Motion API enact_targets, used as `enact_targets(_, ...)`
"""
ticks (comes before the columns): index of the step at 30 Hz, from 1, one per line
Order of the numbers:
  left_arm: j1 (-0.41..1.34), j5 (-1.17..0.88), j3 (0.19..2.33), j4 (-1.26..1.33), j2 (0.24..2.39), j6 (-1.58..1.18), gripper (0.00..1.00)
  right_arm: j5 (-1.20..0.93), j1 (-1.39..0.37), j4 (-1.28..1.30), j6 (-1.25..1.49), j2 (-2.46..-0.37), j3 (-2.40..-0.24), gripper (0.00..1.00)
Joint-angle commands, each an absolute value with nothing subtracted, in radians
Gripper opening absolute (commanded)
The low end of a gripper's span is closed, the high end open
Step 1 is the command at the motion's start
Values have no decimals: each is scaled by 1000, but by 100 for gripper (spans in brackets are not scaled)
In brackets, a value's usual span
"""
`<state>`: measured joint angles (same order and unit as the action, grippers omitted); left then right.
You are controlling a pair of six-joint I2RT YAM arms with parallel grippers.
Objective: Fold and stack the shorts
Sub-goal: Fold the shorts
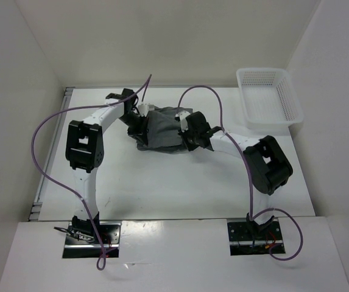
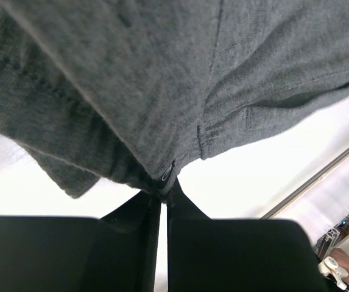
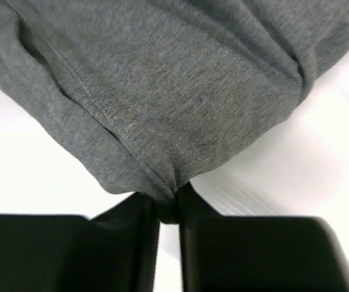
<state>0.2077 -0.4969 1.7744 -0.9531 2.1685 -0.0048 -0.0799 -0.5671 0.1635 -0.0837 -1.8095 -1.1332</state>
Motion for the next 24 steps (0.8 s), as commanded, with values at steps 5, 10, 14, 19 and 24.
enact_targets(5,135,-473,1893,-1006,2146,0,0,-8,-546,106,-51,-1838,-1209,0)
enact_targets(10,61,-436,1902,-1017,2157,0,0,32,-471,144,-142,-1838,-1209,0)
enact_targets(14,70,-462,1832,-1028,2180,0,0,-23,-471,153,-224,-1806,-1175,0)
enact_targets(19,95,-431,1715,-1037,2229,0,0,-32,-480,163,-294,-1775,-1138,0)
enact_targets(24,86,-347,1643,-1005,2240,0,0,-55,-500,183,-389,-1752,-1088,0)
